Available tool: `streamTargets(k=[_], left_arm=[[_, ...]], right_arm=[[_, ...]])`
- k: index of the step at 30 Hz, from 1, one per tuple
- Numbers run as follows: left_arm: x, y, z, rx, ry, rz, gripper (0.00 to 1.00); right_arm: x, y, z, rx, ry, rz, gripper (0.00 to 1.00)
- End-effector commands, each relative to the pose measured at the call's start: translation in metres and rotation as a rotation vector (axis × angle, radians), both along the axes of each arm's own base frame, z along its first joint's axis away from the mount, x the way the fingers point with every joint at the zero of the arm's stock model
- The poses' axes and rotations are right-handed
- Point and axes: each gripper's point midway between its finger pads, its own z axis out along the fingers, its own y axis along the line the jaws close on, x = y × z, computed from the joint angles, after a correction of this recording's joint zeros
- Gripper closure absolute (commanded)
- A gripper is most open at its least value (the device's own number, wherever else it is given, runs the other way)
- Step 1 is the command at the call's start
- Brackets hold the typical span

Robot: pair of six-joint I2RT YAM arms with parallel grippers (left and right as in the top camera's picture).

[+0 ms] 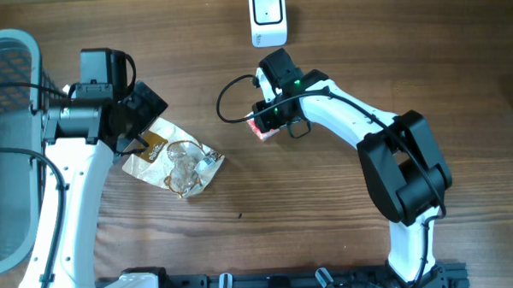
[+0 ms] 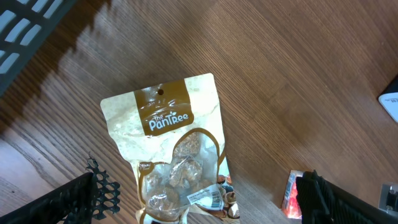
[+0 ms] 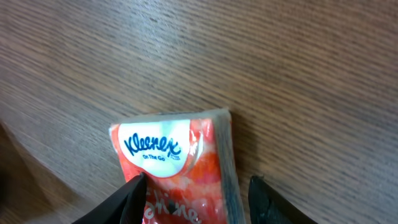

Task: Scan the item barcode
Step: 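Reach the right gripper to the red tissue pack and grasp it, then hold the red tissue pack in front of the scanner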

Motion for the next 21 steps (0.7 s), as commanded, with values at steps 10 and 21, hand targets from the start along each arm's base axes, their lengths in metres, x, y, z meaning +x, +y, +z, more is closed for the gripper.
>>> streamTargets(k=[10,21], left_arm=[[0.000,0.002,0.000,0.008,0.001,-0.008,0.00],[0.000,0.002,0.000,0.008,0.002,-0.008,0.00]], right_arm=[[0.070,-0.024,0.073,0.048,-0.105,-0.237,0.95],[0.211,-0.082,0.220,-0.732,-1.035,-0.048,0.95]])
